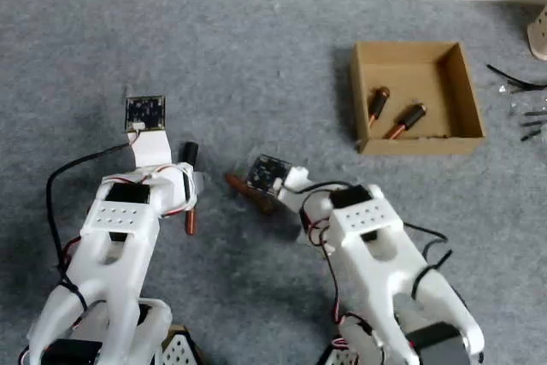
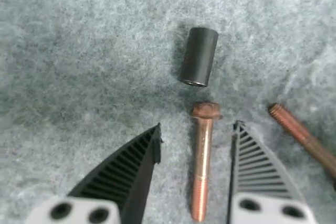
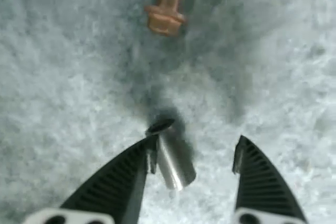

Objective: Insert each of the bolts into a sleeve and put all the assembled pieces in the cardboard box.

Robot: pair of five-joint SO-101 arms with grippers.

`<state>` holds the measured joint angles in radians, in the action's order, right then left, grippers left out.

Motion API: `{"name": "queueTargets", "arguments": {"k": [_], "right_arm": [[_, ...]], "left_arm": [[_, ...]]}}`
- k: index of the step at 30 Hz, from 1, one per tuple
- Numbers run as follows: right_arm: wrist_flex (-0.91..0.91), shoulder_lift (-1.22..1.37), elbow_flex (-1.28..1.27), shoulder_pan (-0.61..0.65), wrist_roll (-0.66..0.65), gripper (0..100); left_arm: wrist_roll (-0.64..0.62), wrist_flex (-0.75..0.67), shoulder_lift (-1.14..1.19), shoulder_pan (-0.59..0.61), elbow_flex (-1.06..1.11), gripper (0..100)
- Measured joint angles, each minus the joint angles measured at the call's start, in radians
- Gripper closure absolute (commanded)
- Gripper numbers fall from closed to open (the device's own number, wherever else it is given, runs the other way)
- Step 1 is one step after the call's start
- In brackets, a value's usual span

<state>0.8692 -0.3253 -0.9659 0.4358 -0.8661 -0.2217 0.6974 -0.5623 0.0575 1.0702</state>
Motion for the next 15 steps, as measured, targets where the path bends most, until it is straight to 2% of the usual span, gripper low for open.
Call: {"name": "queueTargets", "arguments": {"k": [6,15], "right_arm": [[-0.018,0.130,0.018,-0.002,-0.041,77.8],[-0.008,0.143,0.021,-0.002,-0.044,77.9]], "left_arm": [[0.002,0.000,-0.002,0.000,0.000,79],[0.002,0.000,-0.002,0.000,0.000,79]]}}
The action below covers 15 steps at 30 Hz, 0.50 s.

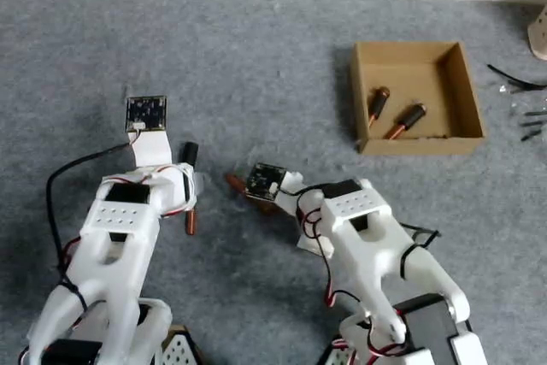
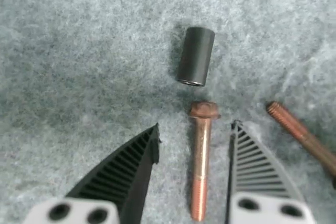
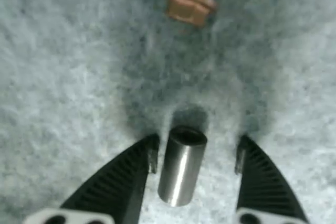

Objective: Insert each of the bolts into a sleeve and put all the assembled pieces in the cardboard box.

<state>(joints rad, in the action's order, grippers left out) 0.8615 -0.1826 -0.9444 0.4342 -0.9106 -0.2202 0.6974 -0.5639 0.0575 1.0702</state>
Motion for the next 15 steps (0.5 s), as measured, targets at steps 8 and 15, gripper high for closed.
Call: {"name": "queueTargets", "arguments": {"k": [8,15], "right_arm": [[-0.002,0.000,0.000,-0.006,0.061,98.1],[-0.002,0.002,0.002,-0.008,0.133,99.3]], "left_arm": [[0.000,0.000,0.000,0.000,0.000,79],[0.000,0.000,0.000,0.040,0.000,79]]}}
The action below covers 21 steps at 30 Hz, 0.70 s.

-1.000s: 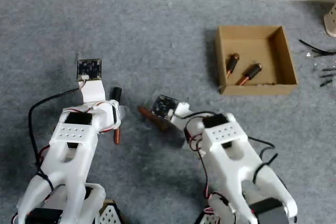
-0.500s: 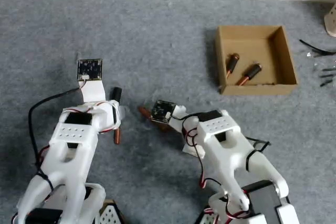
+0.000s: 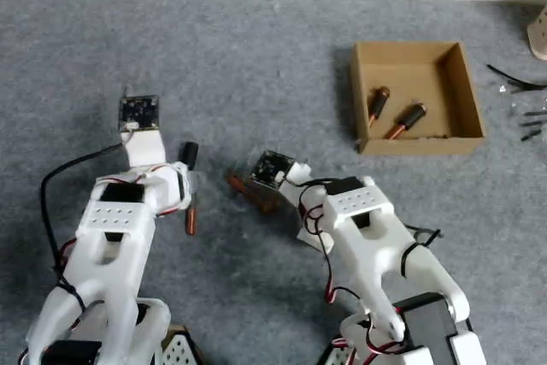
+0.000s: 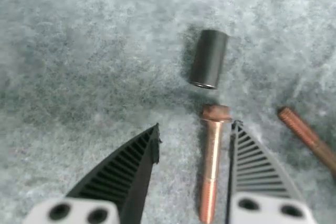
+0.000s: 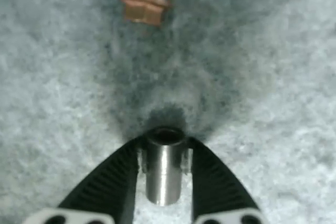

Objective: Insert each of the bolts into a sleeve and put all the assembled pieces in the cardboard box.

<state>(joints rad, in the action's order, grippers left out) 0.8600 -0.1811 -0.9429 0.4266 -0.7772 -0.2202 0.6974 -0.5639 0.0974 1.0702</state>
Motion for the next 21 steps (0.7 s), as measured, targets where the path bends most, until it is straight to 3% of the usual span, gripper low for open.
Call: {"name": "queueTargets", "arguments": {"k": [5,13,21], "right_arm": [[0.037,-0.011,0.002,0.000,0.069,99.4],[0.106,-0.233,-0.002,0.002,0.216,99.4],[-0.086,-0.319,-0.166,0.003,0.279,99.4]], "left_arm": [[0.000,0.000,0.000,0.002,0.000,79],[0.000,0.000,0.000,-0.021,0.000,79],[0.000,0.000,0.000,-0.101,0.011,79]]}}
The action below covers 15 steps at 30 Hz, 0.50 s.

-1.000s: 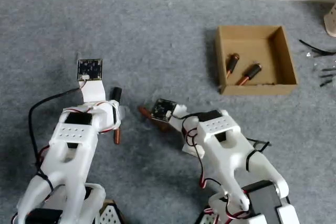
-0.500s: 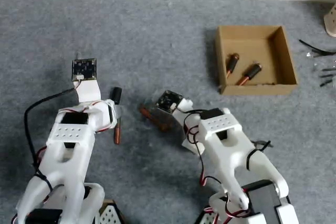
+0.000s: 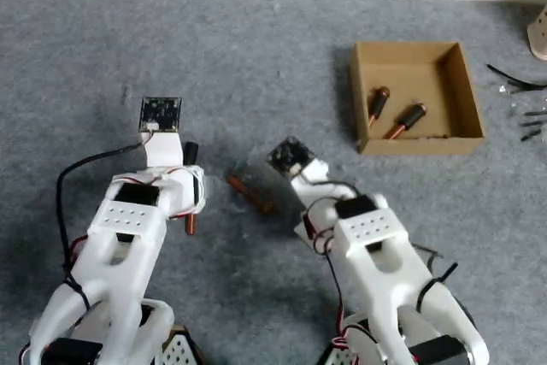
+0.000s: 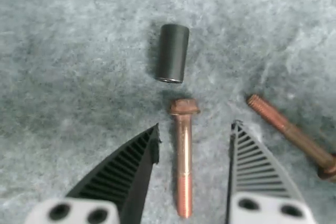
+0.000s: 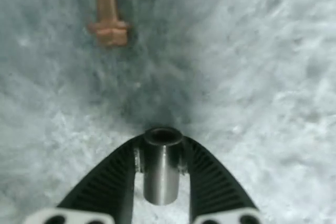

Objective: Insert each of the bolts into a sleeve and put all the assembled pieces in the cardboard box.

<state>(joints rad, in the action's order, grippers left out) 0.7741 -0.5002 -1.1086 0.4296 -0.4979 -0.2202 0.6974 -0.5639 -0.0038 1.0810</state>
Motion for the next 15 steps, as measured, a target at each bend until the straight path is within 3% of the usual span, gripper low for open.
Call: {"name": "queueTargets", "arguments": {"k": [5,8,15], "right_arm": [[-0.044,-0.006,-0.061,-0.008,0.000,99.4],[-0.089,-0.006,-0.071,-0.008,0.000,99.4],[-0.120,-0.006,-0.074,-0.008,0.000,99.4]], "left_arm": [[0.003,0.000,0.000,0.000,0.002,79],[0.074,0.000,0.025,0.000,0.002,79],[0.107,0.006,0.315,0.000,-0.121,79]]}}
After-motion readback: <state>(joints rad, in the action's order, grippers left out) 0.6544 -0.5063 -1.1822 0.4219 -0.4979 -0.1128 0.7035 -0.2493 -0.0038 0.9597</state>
